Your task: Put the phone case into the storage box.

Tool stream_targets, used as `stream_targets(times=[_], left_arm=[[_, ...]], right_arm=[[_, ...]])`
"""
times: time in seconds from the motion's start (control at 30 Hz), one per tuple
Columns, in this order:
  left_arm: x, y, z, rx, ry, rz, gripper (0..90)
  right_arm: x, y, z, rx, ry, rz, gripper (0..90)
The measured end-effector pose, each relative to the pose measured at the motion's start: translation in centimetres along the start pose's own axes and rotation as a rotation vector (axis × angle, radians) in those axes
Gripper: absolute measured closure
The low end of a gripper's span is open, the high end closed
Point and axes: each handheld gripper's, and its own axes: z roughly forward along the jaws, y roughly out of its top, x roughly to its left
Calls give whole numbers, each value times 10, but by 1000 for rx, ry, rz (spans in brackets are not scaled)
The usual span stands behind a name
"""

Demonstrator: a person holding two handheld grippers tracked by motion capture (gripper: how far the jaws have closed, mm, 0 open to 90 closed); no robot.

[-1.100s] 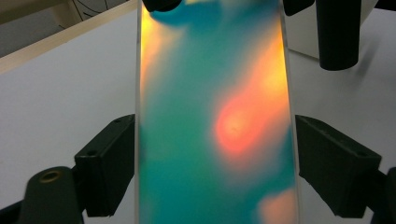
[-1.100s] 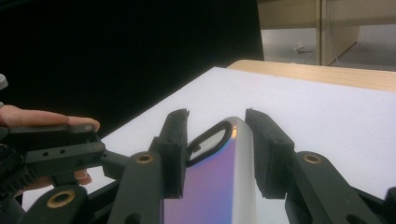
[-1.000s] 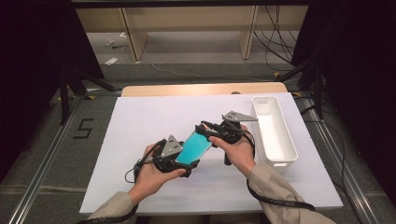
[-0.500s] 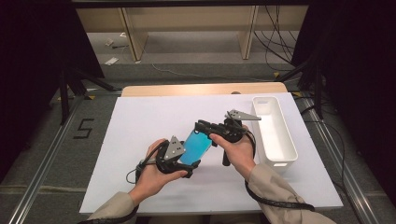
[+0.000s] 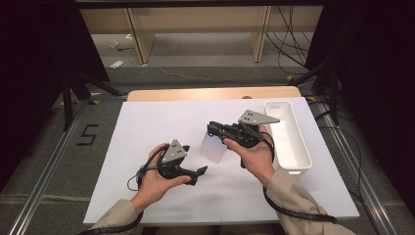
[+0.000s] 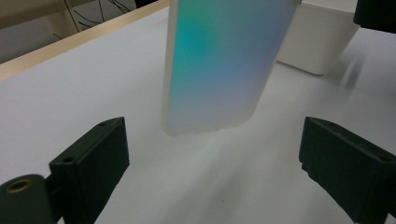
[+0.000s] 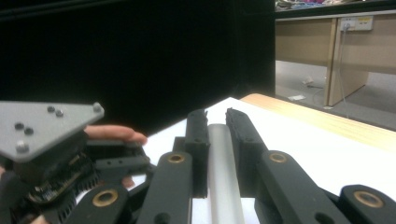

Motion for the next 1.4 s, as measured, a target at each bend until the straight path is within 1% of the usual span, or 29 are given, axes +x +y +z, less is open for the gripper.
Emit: stream_targets(times=[0.07,0.13,0.27,0.33,0.37,0.4,0.47,0.5,0.53,0.6,0.7,0.83,1.07,1.4], left_arm=[[1,-1,0,4,-9,-2,61],[1,-1,0,9,-8,-9,45],[2,-2,0,17,-10,-2,20],[2,-2,0,14,-12,0,11],[1,-2,0,17,-16,4,4],[1,-2,0,17,-16,5,0],[1,-2,0,21,-22,11,0],[1,-3,0,20,-21,12,0],[1,-3,1,21,-19,15,0],[1,-3,1,24,-18,19,0],[2,-3,1,24,-19,20,0],[1,-3,1,22,-23,18,0],[2,-4,1,18,-28,19,10],[1,-4,1,17,-36,23,27]], right_arm=[[-1,1,-2,2,-3,-20,803],[-3,2,-4,2,-4,-40,803],[-6,5,-9,19,2,-77,802],[-6,7,-10,40,24,-101,802],[-6,8,-11,44,25,-113,802],[-7,9,-11,62,43,-131,802],[-7,9,-11,73,63,-155,802],[-6,10,-11,92,78,-172,802],[-6,10,-11,96,81,-178,802],[-5,9,-10,115,93,-208,802],[-5,9,-10,126,101,-220,802],[-5,9,-10,133,114,-224,802],[-7,8,-10,142,120,-222,802],[-5,8,-9,175,173,-234,801]])
